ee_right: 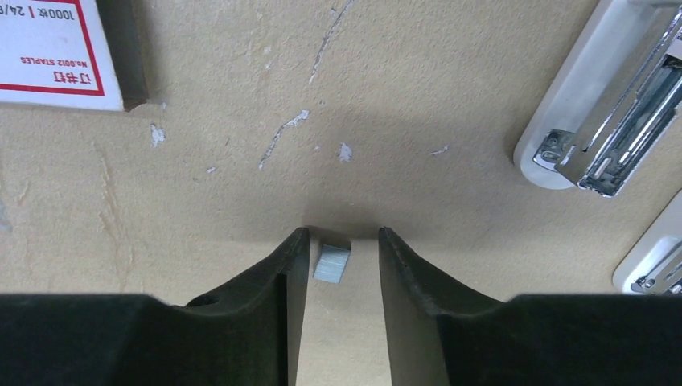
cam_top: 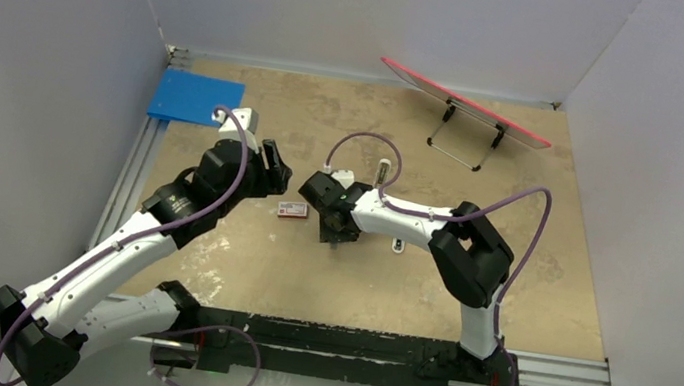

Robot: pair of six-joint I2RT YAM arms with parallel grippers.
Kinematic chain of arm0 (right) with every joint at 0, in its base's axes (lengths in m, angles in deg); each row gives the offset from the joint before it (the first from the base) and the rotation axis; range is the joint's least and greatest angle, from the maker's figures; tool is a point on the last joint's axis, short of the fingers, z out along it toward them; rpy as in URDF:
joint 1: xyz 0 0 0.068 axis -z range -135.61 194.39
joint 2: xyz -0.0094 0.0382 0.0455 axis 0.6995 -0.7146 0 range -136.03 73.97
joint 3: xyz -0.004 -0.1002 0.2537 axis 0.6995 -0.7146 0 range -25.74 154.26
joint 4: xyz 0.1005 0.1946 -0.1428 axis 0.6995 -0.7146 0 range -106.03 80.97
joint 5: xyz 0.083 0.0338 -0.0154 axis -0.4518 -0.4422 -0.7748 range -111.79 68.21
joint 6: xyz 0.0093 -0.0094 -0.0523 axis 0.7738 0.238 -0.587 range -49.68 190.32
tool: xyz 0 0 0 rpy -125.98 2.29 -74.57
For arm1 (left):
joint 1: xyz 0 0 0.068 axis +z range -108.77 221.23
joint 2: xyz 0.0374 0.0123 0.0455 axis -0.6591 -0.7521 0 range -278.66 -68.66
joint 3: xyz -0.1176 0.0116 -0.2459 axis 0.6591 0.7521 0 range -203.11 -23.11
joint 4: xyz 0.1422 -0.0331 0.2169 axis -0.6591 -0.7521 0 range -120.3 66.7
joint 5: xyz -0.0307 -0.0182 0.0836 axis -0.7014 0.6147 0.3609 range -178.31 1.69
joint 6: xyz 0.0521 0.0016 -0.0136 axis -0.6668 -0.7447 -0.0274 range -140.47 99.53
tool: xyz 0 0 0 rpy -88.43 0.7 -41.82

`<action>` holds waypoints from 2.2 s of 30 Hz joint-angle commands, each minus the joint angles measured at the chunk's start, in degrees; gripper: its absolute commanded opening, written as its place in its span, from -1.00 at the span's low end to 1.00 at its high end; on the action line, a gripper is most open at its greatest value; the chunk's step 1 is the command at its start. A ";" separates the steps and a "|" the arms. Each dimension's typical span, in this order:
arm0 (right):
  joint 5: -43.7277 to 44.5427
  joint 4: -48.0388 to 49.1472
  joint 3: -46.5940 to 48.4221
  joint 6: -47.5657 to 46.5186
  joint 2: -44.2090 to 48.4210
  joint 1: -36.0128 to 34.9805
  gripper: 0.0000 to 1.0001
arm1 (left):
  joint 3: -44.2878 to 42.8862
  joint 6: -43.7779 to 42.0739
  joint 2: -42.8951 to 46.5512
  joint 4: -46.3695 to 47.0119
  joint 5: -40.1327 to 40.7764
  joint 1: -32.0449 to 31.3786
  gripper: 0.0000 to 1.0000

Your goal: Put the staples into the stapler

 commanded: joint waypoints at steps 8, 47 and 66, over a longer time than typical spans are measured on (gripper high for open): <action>-1.76 -3.35 0.31 7.52 0.51 -0.30 -0.14 | 0.38 0.47 0.11 2.56 -0.84 0.88 0.18; -1.43 -4.80 0.17 9.12 0.75 1.01 -0.33 | 0.37 0.74 -0.47 1.94 -0.49 0.91 0.20; -0.97 -2.15 1.20 7.59 -0.31 1.58 -0.42 | 0.38 0.82 -0.44 1.86 -0.40 0.93 0.20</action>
